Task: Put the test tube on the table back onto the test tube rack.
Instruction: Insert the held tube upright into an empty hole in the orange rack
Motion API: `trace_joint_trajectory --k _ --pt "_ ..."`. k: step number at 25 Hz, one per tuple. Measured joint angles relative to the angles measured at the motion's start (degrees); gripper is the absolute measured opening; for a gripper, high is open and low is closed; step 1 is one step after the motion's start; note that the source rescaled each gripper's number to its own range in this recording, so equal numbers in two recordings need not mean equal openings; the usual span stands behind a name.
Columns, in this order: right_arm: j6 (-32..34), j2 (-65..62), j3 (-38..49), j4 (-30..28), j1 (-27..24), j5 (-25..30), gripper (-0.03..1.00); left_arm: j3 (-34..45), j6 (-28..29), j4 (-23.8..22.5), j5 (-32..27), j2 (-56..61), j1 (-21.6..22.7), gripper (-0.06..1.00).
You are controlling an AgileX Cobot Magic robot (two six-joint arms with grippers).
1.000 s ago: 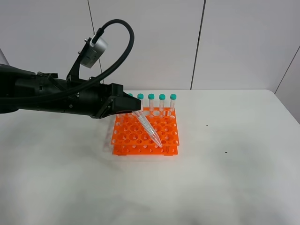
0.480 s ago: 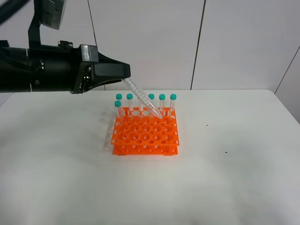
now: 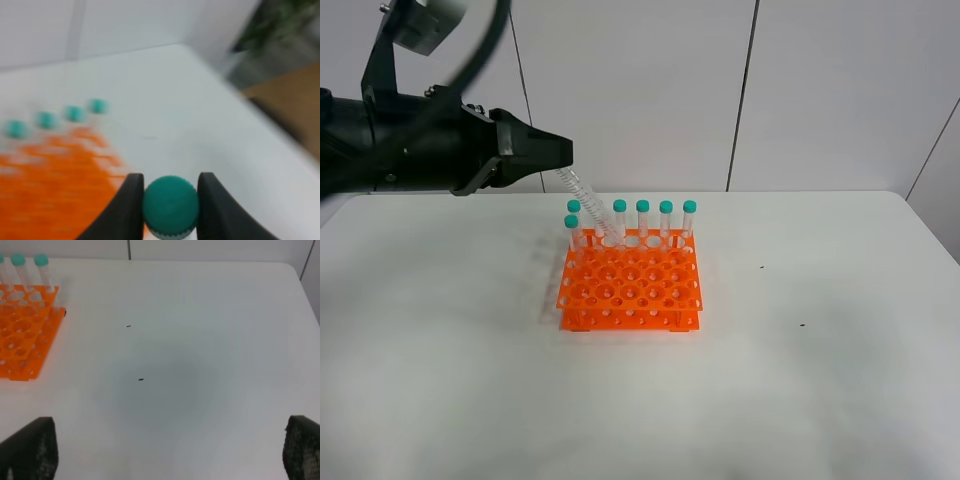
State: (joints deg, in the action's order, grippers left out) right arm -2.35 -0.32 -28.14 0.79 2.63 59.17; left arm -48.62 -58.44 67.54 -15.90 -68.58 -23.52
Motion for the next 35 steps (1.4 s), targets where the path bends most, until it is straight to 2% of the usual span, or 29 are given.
trace_joint_trajectory --k 2,3,5,8,9,11,15,21,28,35 --pt "0.0 0.0 0.0 0.0 0.0 0.0 1.0 -0.3 4.9 -11.4 4.3 0.0 -0.6 0.0" --pt "0.0 0.0 0.0 0.0 0.0 0.0 1.0 -0.3 8.9 -16.7 6.1 0.0 -0.9 0.0" --pt "0.0 0.0 0.0 0.0 0.0 0.0 1.0 -0.3 17.9 -31.2 9.6 0.0 -2.0 0.0" --pt "0.0 0.0 0.0 0.0 0.0 0.0 1.0 -0.3 31.4 -49.4 13.7 -0.3 -4.7 0.0" --pt "0.0 0.0 0.0 0.0 0.0 0.0 1.0 -0.3 34.7 -53.9 15.6 -0.7 -5.5 0.0" --pt "0.0 0.0 0.0 0.0 0.0 0.0 1.0 -0.3 38.9 -59.2 19.5 -2.8 -6.3 0.0" --pt "0.0 0.0 0.0 0.0 0.0 0.0 1.0 -0.4 42.5 -61.5 25.4 -9.8 -6.5 0.0" --pt "0.0 0.0 0.0 0.0 0.0 0.0 1.0 -6.1 43.7 -62.3 27.0 -19.6 -7.7 0.0" --pt "0.2 0.0 0.0 0.0 0.0 0.0 1.0 -16.2 44.3 -66.9 20.6 -28.2 -9.5 0.0" --pt "0.2 0.0 0.0 0.0 0.0 0.0 1.0 -17.5 45.9 -67.8 16.5 -31.6 -8.6 0.0"
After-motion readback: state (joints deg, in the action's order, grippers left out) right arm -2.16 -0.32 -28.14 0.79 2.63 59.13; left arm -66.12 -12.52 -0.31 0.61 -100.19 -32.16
